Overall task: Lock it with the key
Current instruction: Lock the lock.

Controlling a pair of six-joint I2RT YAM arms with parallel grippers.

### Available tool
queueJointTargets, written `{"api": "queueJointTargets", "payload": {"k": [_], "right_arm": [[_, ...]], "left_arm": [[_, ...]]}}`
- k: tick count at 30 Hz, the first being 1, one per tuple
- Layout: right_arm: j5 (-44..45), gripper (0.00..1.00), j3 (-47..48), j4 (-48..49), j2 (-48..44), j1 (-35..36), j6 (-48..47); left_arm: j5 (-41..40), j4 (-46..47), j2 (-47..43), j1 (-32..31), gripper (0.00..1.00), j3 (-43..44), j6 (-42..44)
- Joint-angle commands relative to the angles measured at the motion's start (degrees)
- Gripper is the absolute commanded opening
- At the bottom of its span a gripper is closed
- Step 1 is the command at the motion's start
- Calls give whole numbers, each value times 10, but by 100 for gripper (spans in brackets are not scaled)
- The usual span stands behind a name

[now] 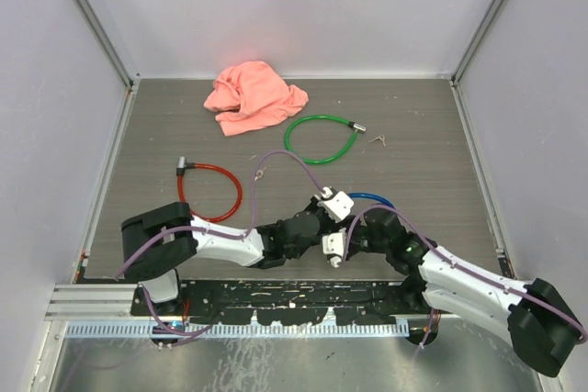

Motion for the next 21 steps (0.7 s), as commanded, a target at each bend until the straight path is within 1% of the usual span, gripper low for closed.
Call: {"api": "queueJointTargets", "payload": {"k": [1, 12, 18, 21], "right_arm": [[-95, 53, 55, -118, -39, 12, -72], [-38, 54, 87, -223, -114, 12, -63], [-34, 53, 141, -336, -167, 4, -70], [-21, 50, 173, -394, -200, 1, -62]], "left_arm": [[-19, 59, 18, -1, 0, -3, -1], [-15, 82, 26, -1, 0, -9, -10], [-13, 81, 21, -1, 0, -17, -9], [-10, 82, 19, -1, 0, -22, -9]]}}
